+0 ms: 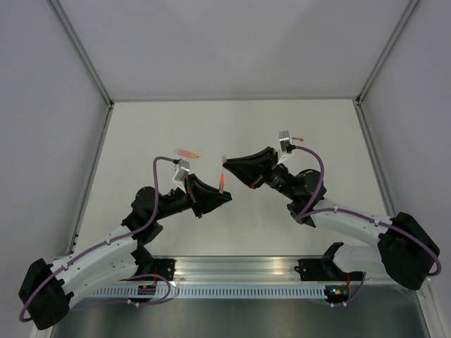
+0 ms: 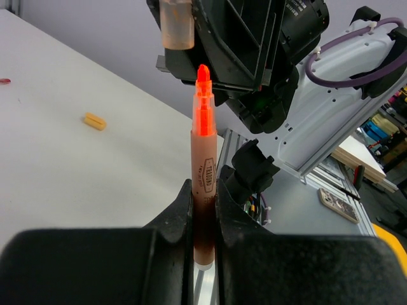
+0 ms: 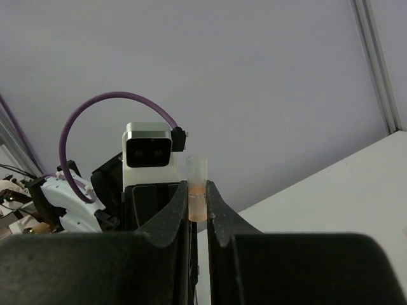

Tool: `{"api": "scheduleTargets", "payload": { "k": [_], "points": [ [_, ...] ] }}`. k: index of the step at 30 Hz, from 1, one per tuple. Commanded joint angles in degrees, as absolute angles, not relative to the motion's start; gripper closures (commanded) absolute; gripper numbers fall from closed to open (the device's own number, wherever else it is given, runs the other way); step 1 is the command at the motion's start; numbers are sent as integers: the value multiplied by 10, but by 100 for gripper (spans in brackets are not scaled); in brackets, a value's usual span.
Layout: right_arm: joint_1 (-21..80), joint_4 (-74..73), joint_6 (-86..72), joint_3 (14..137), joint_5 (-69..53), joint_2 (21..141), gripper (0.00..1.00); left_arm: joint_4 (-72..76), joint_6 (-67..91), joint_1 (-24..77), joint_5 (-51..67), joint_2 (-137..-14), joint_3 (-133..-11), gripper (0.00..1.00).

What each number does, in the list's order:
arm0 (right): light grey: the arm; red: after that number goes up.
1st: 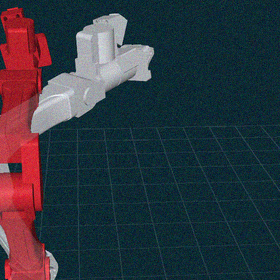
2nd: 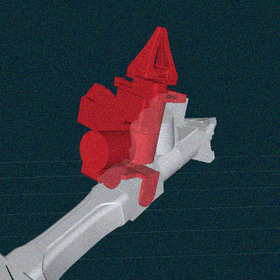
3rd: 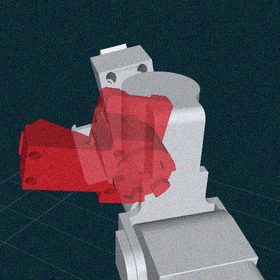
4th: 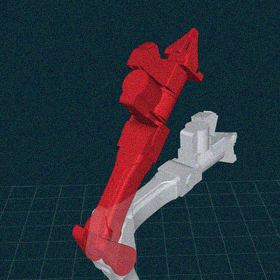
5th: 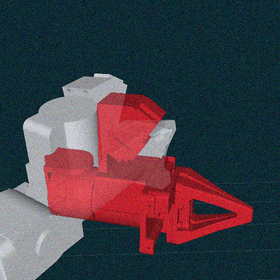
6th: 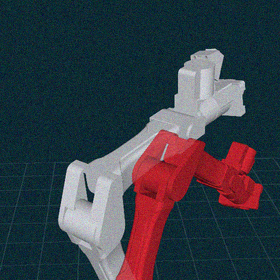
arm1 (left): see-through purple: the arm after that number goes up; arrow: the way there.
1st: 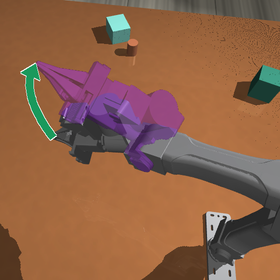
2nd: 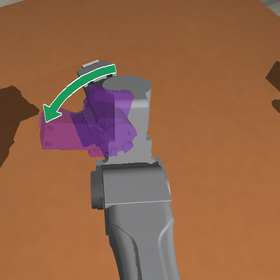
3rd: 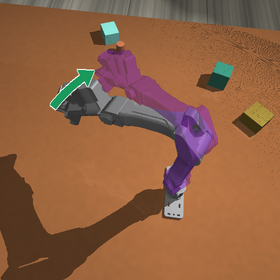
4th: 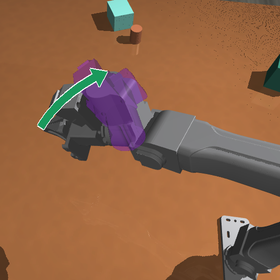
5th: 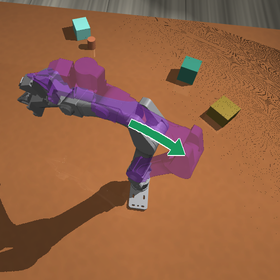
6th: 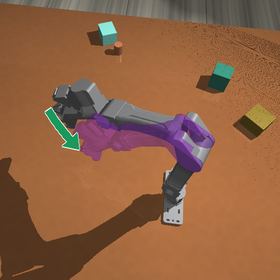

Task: Insert the pens into the pen caps

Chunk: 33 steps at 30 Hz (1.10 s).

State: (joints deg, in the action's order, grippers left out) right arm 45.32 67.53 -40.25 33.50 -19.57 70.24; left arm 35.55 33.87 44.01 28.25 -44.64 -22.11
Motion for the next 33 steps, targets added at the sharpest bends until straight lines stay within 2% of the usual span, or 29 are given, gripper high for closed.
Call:
{"api": "scheduleTargets", "payload": {
  "k": [1,33],
  "points": [
    [463,760,-394,324,-199,696,100,388,336,440,290,-442,-217,98],
    [487,811,-388,323,-194,733,100,382,336,440,288,-435,-218,98]
  ]
}}
